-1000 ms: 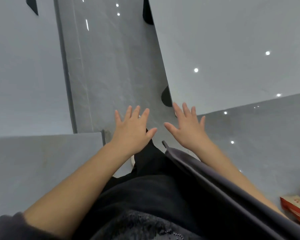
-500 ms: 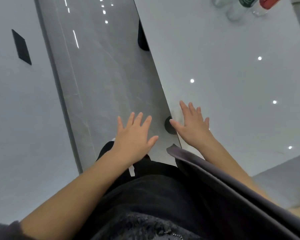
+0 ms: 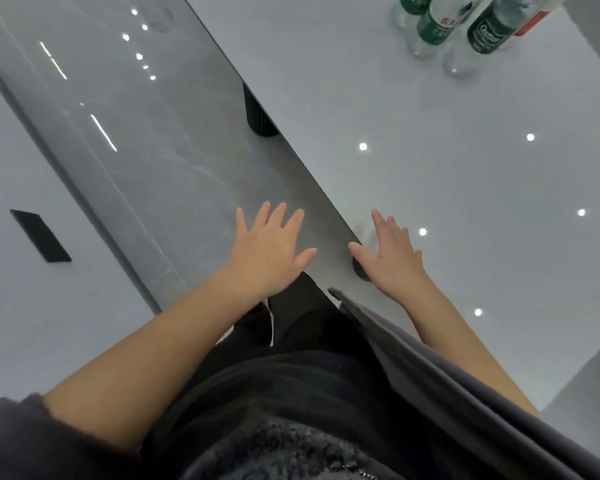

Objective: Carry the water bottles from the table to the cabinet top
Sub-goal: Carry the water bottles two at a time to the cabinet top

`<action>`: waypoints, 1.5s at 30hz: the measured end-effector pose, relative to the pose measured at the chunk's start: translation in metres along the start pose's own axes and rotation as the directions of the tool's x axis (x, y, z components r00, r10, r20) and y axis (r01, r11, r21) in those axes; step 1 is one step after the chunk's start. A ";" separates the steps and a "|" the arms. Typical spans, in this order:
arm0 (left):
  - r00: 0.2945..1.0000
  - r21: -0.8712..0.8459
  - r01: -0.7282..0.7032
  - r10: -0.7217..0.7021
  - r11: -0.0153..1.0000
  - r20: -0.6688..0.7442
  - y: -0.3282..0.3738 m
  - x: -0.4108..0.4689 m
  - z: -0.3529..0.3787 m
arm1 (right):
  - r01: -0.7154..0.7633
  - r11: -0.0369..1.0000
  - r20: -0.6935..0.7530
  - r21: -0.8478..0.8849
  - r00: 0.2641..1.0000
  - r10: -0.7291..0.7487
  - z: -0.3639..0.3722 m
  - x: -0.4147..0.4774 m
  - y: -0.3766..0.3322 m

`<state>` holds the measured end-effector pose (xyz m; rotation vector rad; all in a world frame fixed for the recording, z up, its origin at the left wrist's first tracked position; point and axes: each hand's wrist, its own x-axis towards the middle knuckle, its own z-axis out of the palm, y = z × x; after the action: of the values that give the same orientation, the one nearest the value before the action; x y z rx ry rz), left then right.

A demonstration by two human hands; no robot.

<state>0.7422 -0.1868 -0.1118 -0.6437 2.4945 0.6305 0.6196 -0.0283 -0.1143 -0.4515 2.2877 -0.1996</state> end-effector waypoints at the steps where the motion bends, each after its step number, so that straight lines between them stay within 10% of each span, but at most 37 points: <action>1: 1.000 0.012 -0.015 0.015 1.000 0.008 -0.004 0.008 -0.006 | -0.014 0.999 -0.009 0.033 1.000 0.014 -0.003 0.004 -0.005; 15: 0.974 0.148 -0.220 0.207 0.964 0.097 -0.022 0.193 -0.131 | -0.014 0.795 -0.309 0.607 0.917 0.252 -0.101 0.158 -0.076; 33: 0.813 0.183 -0.573 0.524 0.799 0.254 0.004 0.413 -0.238 | 0.213 0.384 -0.436 0.899 0.529 0.728 -0.199 0.337 -0.102; 45: 0.779 -0.364 -0.552 0.620 0.750 0.094 0.059 0.471 -0.237 | 0.071 0.295 -0.291 0.953 0.488 0.823 -0.141 0.282 -0.114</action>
<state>0.2678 -0.4172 -0.1687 0.1503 2.3910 1.2835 0.3676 -0.2409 -0.1764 1.1465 2.4775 -1.5569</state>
